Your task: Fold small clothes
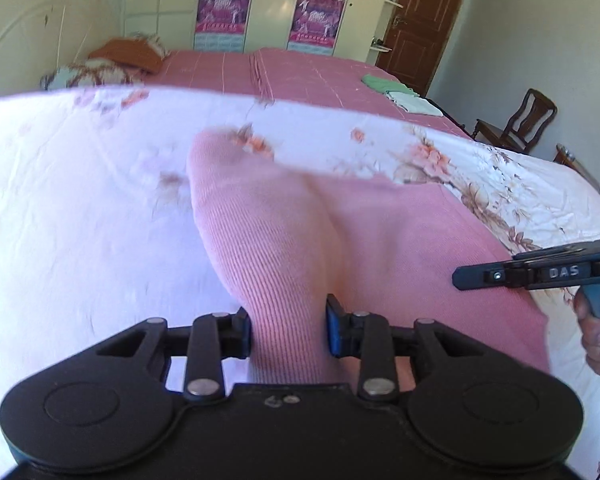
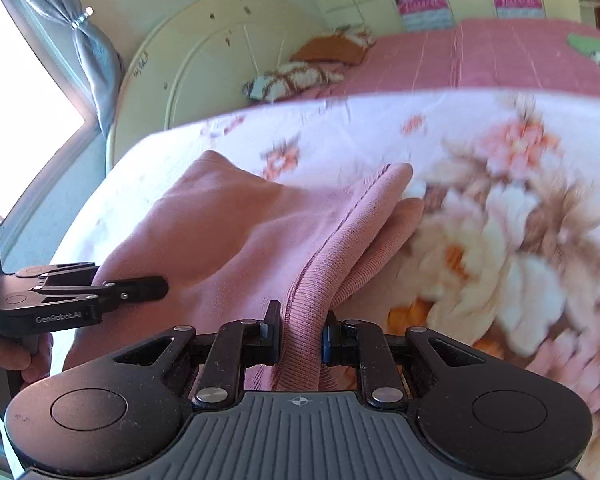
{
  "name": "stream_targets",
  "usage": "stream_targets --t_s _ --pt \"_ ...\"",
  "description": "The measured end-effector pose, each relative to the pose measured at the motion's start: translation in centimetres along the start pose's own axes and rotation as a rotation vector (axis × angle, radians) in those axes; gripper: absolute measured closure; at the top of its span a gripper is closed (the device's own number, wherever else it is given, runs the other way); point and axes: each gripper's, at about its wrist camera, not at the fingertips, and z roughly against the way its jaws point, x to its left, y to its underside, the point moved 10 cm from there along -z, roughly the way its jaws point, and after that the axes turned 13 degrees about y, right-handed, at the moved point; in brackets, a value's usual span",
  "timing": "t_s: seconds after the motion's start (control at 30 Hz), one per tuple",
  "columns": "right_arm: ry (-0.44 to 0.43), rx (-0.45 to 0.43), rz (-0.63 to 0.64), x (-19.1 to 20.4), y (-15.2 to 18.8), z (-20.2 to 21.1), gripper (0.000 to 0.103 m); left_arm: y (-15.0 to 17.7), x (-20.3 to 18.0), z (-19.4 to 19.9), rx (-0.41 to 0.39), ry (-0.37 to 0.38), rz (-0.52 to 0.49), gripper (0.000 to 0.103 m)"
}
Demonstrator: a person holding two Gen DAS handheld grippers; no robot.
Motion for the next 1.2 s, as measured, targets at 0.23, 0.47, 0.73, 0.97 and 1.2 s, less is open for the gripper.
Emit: stream_targets --t_s 0.23,0.47,0.73,0.97,1.2 --pt "-0.028 0.055 -0.169 -3.5 1.8 -2.0 0.082 1.6 3.0 1.4 -0.083 -0.059 0.045 0.023" --pt "0.048 -0.036 -0.186 -4.5 0.8 3.3 0.069 2.3 1.9 5.0 -0.121 0.008 0.041 0.056" --pt "0.009 0.006 -0.235 -3.0 5.3 6.5 0.069 7.7 0.9 5.9 -0.095 -0.003 0.078 0.055" --pt "-0.004 0.034 -0.257 -1.8 8.8 5.5 0.069 9.1 1.8 5.0 -0.1 -0.003 0.175 0.052" --pt "0.054 -0.055 -0.238 -2.8 6.7 5.8 0.094 9.2 0.6 4.9 -0.083 0.021 0.185 0.056"
